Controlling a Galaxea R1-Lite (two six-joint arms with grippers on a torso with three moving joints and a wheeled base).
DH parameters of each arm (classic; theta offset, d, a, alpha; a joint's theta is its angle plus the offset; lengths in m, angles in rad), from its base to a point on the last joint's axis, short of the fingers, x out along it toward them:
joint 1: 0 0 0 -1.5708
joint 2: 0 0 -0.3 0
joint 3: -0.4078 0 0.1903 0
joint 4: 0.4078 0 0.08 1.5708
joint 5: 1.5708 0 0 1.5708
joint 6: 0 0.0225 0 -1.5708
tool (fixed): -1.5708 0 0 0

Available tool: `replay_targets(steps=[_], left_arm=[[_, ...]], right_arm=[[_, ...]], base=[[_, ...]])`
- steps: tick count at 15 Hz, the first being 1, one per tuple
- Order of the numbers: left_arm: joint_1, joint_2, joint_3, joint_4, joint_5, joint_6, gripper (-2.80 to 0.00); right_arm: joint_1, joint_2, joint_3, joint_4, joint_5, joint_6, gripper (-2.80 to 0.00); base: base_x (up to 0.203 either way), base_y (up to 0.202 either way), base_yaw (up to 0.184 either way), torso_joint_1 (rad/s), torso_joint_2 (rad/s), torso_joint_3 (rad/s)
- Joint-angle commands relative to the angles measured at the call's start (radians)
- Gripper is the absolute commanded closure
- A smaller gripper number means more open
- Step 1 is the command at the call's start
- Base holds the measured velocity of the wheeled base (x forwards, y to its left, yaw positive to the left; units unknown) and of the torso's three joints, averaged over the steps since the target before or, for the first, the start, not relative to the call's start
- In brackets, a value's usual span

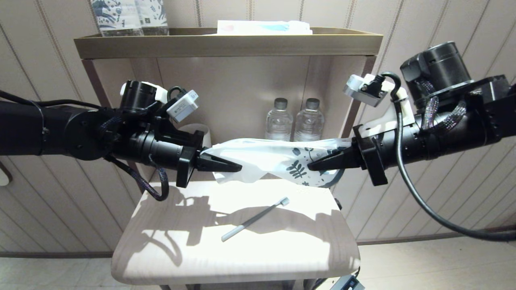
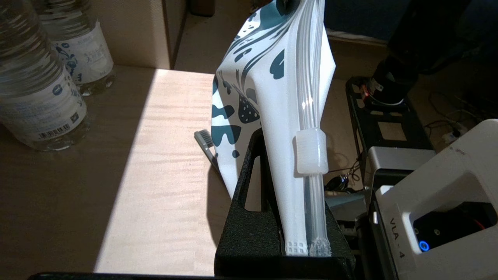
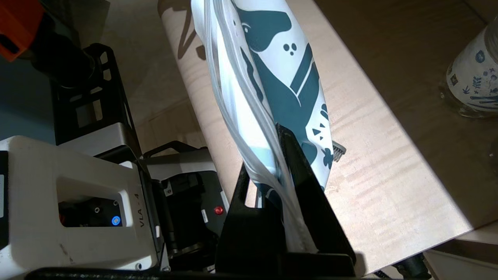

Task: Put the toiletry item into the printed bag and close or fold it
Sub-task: Hand it to the other hand

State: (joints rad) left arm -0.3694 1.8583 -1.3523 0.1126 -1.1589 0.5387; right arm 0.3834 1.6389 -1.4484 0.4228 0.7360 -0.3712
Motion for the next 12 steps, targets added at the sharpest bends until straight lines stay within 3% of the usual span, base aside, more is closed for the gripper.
replay_targets(steps=[1, 7, 12], left_arm=[[0.0, -0.001, 0.001, 0.001, -0.007, 0.003, 0.0], [0.005, 0.003, -0.015, -0.004, -0.007, -0.002, 0.0], [0.122, 0.011, -0.093, -0.004, -0.011, -0.009, 0.0]], right_arm=[[0.014, 0.002, 0.002, 0.002, 0.006, -0.004, -2.8], [0.014, -0.001, 0.027, -0.009, 0.008, 0.0, -2.8], [0.005, -0.029, 0.105, -0.011, 0.002, 0.01, -2.8]], base=[[0.0, 0.0, 0.0, 0.0, 0.0, 0.0], [0.0, 0.0, 0.0, 0.0, 0.0, 0.0], [0.0, 0.0, 0.0, 0.0, 0.0, 0.0]])
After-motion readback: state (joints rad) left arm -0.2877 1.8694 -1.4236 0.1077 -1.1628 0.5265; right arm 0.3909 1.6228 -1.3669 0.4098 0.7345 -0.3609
